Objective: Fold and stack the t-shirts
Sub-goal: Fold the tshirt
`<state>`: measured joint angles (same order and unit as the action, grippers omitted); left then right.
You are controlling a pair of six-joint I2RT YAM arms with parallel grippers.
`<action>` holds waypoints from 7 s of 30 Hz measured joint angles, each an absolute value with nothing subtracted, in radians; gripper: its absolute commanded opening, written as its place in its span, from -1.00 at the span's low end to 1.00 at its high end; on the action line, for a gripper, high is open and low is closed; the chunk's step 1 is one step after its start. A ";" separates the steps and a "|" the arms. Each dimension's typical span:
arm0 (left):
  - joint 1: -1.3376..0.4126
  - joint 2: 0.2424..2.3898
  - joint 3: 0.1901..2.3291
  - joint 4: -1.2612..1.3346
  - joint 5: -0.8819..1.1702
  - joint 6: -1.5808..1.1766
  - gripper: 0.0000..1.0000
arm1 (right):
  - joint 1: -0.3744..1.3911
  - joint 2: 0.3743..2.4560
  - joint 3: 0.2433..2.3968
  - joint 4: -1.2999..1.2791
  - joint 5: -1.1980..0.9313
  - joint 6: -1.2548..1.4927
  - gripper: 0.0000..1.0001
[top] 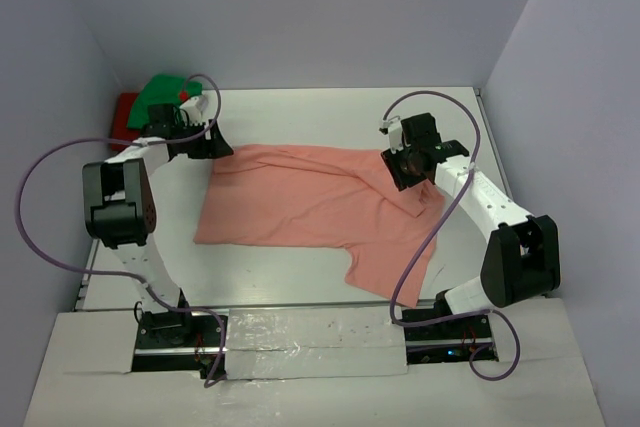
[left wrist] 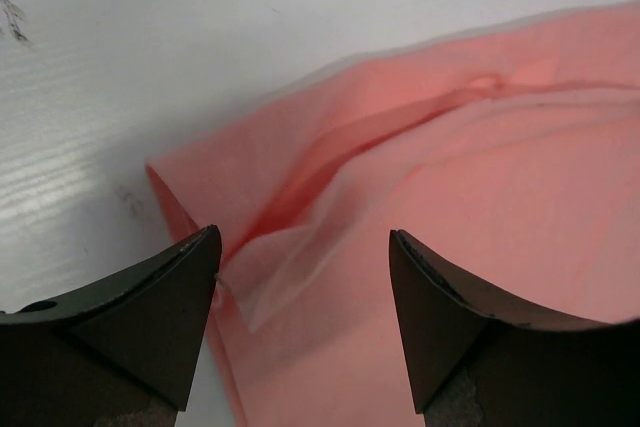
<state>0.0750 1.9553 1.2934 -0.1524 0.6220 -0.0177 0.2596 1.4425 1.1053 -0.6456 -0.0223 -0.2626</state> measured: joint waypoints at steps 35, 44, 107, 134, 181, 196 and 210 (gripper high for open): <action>0.087 1.772 1.212 0.089 0.482 -0.043 0.39 | 0.244 1.385 1.105 -0.638 0.013 -0.263 -0.05; 0.089 2.028 1.345 -0.026 0.492 -0.008 0.33 | 0.244 1.389 1.105 -0.638 0.015 -0.263 -0.05; 0.032 1.732 1.195 0.154 0.732 -0.122 -0.13 | 0.303 1.831 1.443 -0.667 -0.255 -0.271 -0.03; -0.014 1.747 1.091 0.190 0.635 -0.127 -0.17 | 0.524 2.088 1.627 -0.538 0.048 -0.385 -0.03; -0.014 1.736 1.012 0.220 0.646 -0.126 -0.21 | 0.524 2.143 1.617 -0.629 -0.082 -0.357 -0.34; -0.014 1.737 1.013 0.210 0.708 -0.120 -0.21 | 0.553 2.109 1.578 -0.801 -0.263 -0.342 -0.30; -0.014 1.763 1.021 0.214 0.731 -0.120 -0.22 | 0.559 2.091 1.552 -0.663 -0.010 -0.265 -0.35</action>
<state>-0.0143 1.7626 1.0210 0.2138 0.7307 -0.1196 0.5587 2.0907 1.5524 -0.6628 -0.0105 -0.2653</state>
